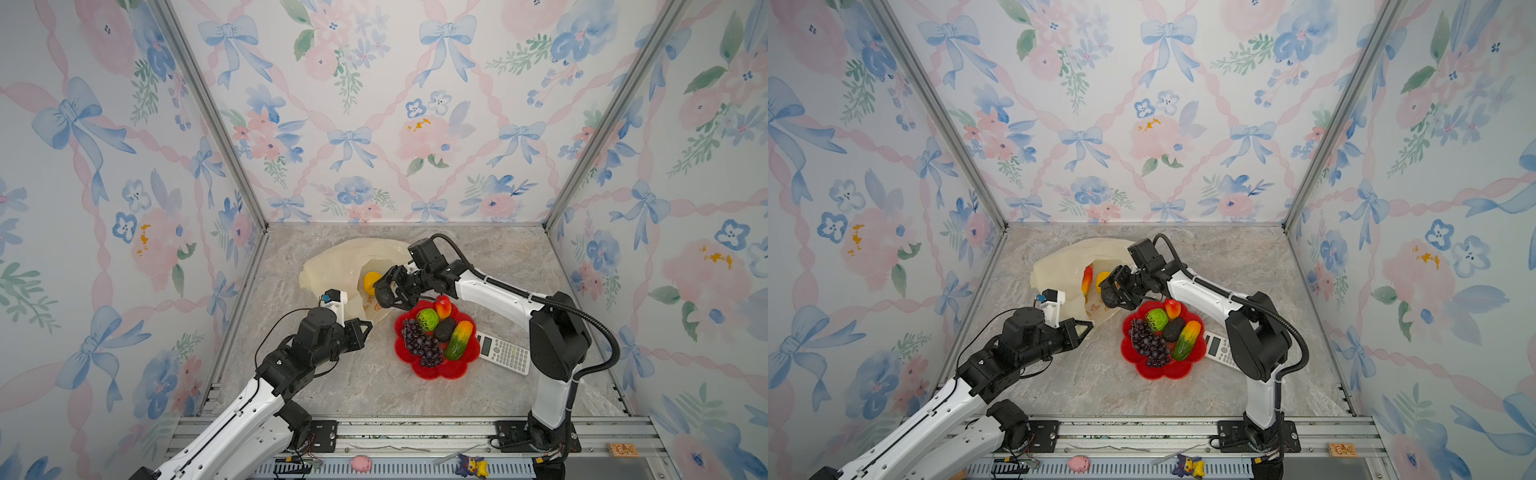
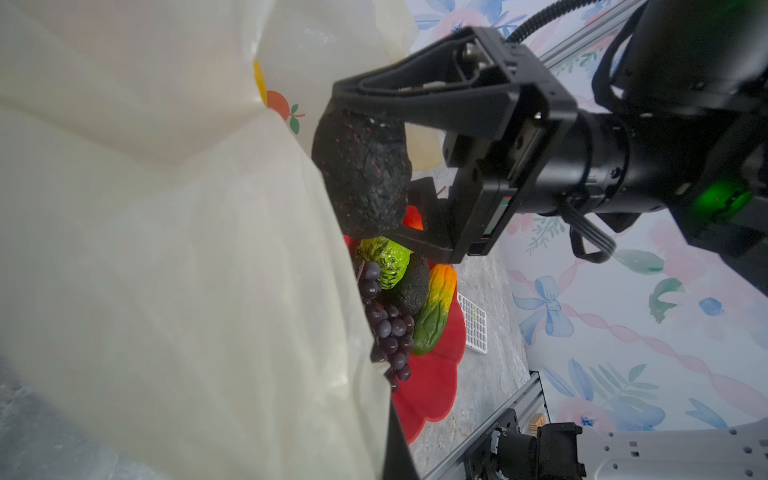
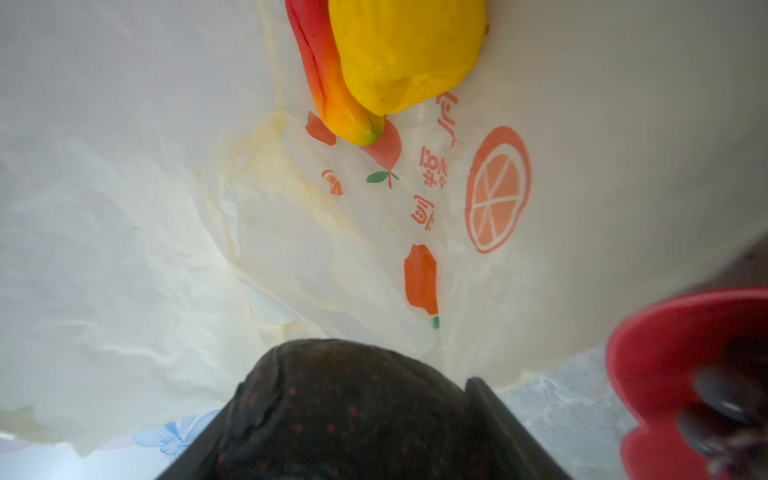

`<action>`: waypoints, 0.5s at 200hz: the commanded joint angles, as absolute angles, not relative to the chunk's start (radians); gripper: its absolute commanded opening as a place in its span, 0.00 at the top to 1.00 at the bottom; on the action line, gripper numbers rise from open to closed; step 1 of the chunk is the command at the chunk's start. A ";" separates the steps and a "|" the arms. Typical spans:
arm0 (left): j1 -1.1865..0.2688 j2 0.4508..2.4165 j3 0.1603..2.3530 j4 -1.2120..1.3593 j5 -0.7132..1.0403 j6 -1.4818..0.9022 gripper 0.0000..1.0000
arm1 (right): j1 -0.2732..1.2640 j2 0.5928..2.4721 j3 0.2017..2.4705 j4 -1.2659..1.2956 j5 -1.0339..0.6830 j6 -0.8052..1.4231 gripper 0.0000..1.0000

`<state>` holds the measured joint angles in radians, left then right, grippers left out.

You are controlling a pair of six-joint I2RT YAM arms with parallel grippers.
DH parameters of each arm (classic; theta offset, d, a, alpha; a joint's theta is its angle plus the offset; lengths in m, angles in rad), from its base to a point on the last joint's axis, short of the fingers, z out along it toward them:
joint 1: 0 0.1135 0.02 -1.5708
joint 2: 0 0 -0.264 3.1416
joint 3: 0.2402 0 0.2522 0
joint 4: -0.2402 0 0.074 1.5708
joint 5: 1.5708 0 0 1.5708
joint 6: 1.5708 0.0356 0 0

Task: Place the fruits into the plastic bag
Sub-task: 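Lift the avocado and carry it into the bag mouth with the right gripper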

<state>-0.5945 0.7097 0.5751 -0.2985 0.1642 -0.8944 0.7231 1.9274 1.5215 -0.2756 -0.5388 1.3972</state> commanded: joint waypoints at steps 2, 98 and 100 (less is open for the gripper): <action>-0.590 0.717 0.593 -0.279 0.186 -0.868 1.00 | 0.746 1.990 1.574 -0.139 -0.554 1.514 0.33; -0.589 0.768 0.628 -0.281 0.204 -0.834 1.00 | 0.795 2.231 1.677 0.199 -0.431 1.806 0.32; -0.589 0.769 0.629 -0.279 0.204 -0.833 1.00 | 0.795 2.233 1.678 0.204 -0.426 1.809 0.31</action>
